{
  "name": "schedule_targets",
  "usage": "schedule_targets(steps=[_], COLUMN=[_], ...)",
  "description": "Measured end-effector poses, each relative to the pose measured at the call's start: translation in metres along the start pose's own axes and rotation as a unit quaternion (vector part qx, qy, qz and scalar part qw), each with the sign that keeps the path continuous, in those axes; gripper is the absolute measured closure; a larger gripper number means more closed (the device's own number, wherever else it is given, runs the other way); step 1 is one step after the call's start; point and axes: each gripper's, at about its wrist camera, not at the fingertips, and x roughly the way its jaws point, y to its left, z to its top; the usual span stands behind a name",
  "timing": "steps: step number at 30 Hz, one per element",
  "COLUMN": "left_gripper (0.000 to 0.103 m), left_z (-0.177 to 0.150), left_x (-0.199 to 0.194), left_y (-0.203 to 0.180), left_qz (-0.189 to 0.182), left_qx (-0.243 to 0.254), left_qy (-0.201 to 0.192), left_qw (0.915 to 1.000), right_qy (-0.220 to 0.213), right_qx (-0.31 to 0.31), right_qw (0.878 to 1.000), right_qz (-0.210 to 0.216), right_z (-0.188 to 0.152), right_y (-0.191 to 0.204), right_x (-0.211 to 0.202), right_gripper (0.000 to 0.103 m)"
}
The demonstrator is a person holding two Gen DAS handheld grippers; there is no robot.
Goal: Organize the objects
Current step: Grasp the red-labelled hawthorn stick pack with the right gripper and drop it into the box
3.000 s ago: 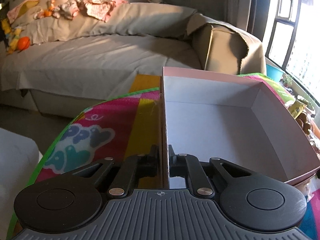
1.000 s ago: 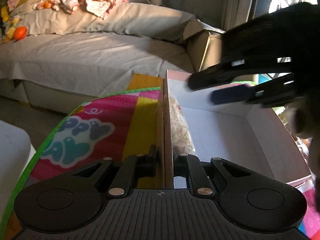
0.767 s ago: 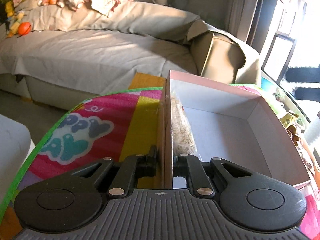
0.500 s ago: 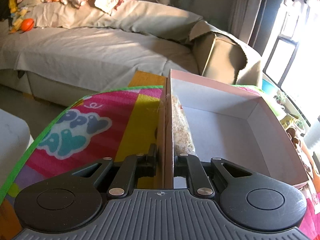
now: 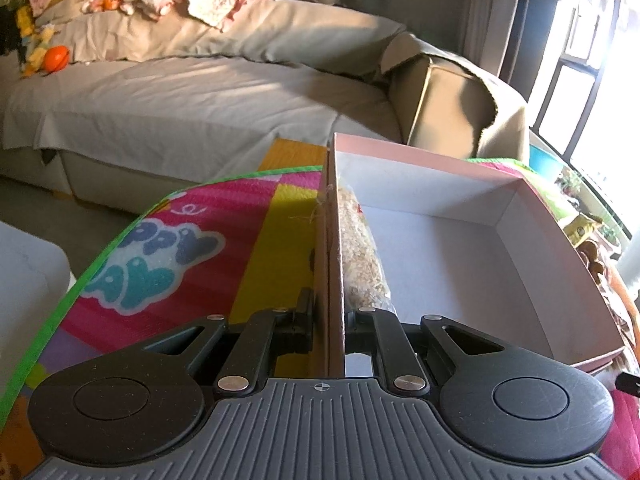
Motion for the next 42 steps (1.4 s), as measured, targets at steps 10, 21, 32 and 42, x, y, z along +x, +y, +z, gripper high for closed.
schedule_targets(steps=[10, 21, 32, 42], left_gripper=[0.091, 0.090, 0.089, 0.088], left_z=[-0.001, -0.001, -0.001, -0.004], left_x=[-0.001, -0.003, -0.003, -0.005], left_y=[0.000, 0.003, 0.005, 0.004], left_qz=[-0.004, -0.012, -0.018, -0.018], left_qx=[0.002, -0.008, -0.010, -0.006], left_qy=[0.001, 0.001, 0.001, 0.004], left_qw=[1.0000, 0.9999, 0.9998, 0.9998], right_qy=[0.015, 0.026, -0.037, -0.109], right_qx=[-0.022, -0.022, -0.058, -0.009], right_qw=[0.999, 0.997, 0.985, 0.970], right_qz=[0.025, 0.075, 0.160, 0.215], right_z=[-0.002, -0.018, 0.039, 0.143], right_y=[0.006, 0.021, 0.069, 0.138], right_x=[-0.014, -0.073, -0.120, -0.074], right_gripper=[0.065, 0.065, 0.066, 0.042])
